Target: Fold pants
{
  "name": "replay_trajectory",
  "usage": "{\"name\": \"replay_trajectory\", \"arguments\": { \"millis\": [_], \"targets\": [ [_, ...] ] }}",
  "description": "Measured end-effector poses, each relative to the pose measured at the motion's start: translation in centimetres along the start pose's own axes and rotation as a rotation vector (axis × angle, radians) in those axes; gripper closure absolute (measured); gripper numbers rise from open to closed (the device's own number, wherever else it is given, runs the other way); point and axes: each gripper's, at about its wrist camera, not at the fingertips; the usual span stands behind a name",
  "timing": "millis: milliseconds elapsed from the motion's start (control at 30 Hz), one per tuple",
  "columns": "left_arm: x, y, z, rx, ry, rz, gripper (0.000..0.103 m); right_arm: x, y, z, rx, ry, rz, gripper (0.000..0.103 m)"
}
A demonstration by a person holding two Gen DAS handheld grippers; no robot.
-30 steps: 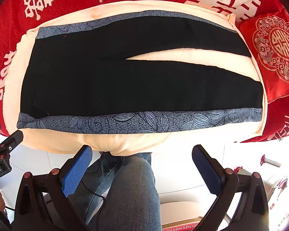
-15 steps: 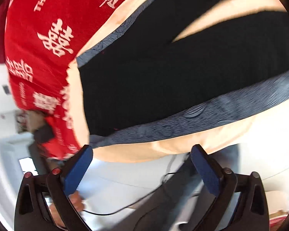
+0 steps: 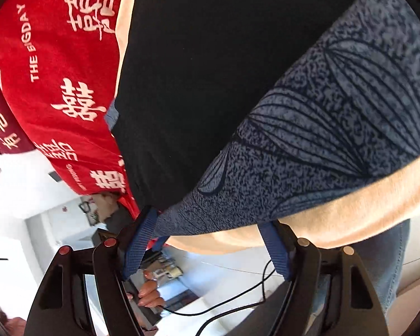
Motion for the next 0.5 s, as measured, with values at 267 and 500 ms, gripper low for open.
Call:
{"name": "replay_trajectory", "arguments": {
  "millis": [267, 500],
  "targets": [
    [1.1, 0.0, -0.3, -0.005, 0.006, 0.011, 0.073, 0.0, 0.4, 1.0, 0.079, -0.056, -0.091, 0.097],
    [5.0, -3.9, 3.6, -0.019, -0.059, -0.009, 0.073, 4.4, 9.3, 1.8, 0.081, -0.013, 0.117, 0.097]
  ]
}}
Point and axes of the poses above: each gripper's, at about its wrist camera, not at the fingertips, and z roughly against the way its jaws point, y to its left, x to its top, and after that the axes turned 13 degrees about -y, right-handed
